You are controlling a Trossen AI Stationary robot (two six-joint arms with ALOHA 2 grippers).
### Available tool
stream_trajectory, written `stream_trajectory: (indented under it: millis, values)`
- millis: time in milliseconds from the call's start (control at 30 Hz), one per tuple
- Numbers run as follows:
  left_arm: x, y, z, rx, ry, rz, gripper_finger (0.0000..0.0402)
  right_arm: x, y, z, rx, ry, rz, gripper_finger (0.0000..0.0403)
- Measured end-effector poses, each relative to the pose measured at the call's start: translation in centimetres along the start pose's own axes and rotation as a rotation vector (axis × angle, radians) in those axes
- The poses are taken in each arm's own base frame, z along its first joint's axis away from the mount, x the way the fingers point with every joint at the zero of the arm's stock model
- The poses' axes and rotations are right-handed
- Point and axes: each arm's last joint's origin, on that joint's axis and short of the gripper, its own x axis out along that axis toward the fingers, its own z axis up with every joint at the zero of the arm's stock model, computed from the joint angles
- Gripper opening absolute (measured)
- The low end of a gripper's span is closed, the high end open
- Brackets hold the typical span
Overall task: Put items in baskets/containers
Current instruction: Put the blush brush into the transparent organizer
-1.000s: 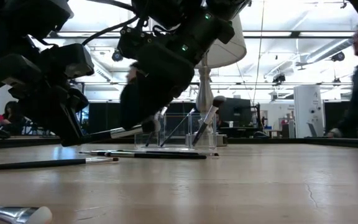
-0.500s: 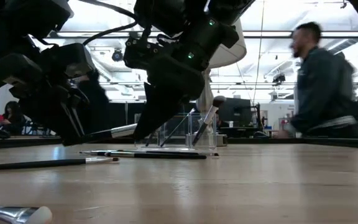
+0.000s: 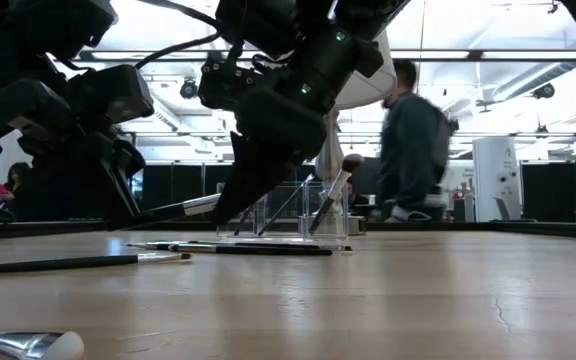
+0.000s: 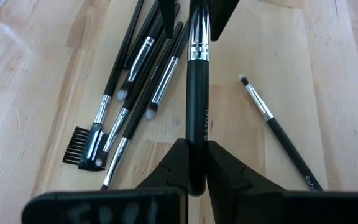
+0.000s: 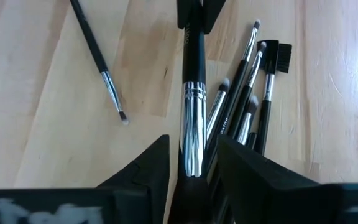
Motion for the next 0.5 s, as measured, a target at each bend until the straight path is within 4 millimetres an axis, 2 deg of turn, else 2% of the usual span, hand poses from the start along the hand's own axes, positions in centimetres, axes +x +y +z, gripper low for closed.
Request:
stream_trajectory:
  millis: [300, 500]
  values:
    - [0.0, 0.0, -0.03, 0.0, 0.001, 0.0, 0.0026, -0.17, -0.12, 0.05, 0.043, 0.0, 0.008, 0.0109]
    - [0.01, 0.02, -0.03, 0.004, 0.0, 0.003, 0.0029, -0.29, -0.19, 0.15, 0.057, 0.007, 0.008, 0.0065]
